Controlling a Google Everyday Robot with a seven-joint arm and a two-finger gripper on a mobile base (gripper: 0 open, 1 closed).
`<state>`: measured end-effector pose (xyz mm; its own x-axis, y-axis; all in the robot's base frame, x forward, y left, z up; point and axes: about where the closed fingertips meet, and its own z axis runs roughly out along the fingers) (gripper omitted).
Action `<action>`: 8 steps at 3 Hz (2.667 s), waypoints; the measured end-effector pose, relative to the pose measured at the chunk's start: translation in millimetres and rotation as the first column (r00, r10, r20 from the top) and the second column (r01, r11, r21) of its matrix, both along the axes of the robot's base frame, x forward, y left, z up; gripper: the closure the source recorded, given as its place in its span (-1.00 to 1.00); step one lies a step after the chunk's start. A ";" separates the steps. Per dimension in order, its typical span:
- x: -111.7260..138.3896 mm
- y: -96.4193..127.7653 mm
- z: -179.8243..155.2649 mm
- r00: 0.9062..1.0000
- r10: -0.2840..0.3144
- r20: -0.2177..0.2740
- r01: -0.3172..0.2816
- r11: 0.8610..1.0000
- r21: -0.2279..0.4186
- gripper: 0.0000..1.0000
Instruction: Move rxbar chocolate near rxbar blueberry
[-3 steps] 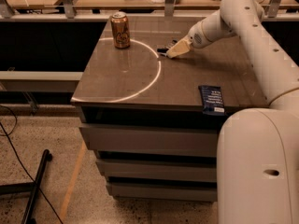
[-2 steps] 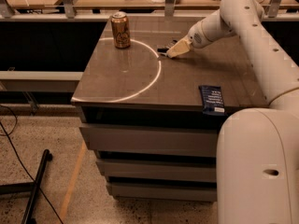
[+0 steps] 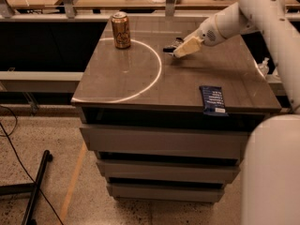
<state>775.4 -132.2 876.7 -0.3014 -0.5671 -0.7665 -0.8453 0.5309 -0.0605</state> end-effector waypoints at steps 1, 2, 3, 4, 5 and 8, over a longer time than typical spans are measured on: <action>-55.0 -15.9 27.2 0.994 0.105 0.041 -0.106 0.994 0.016 1.00; -106.8 -40.6 38.9 0.988 0.151 0.042 -0.151 0.988 0.004 1.00; -142.3 -65.8 31.6 0.988 0.152 0.017 -0.152 0.988 0.006 1.00; -177.7 -92.2 25.1 0.990 0.143 0.002 -0.143 0.990 0.019 0.72; -211.2 -115.4 18.5 0.991 0.132 -0.017 -0.131 0.991 0.023 0.10; -205.7 -107.8 15.1 0.990 0.142 -0.020 -0.141 0.990 0.027 -1.00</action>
Offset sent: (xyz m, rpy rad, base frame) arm -0.1821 -0.0793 0.0522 -0.0146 -0.0420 0.1967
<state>569.7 -240.0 891.8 -0.2365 -0.5858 -0.7752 -0.9129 0.4072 -0.0292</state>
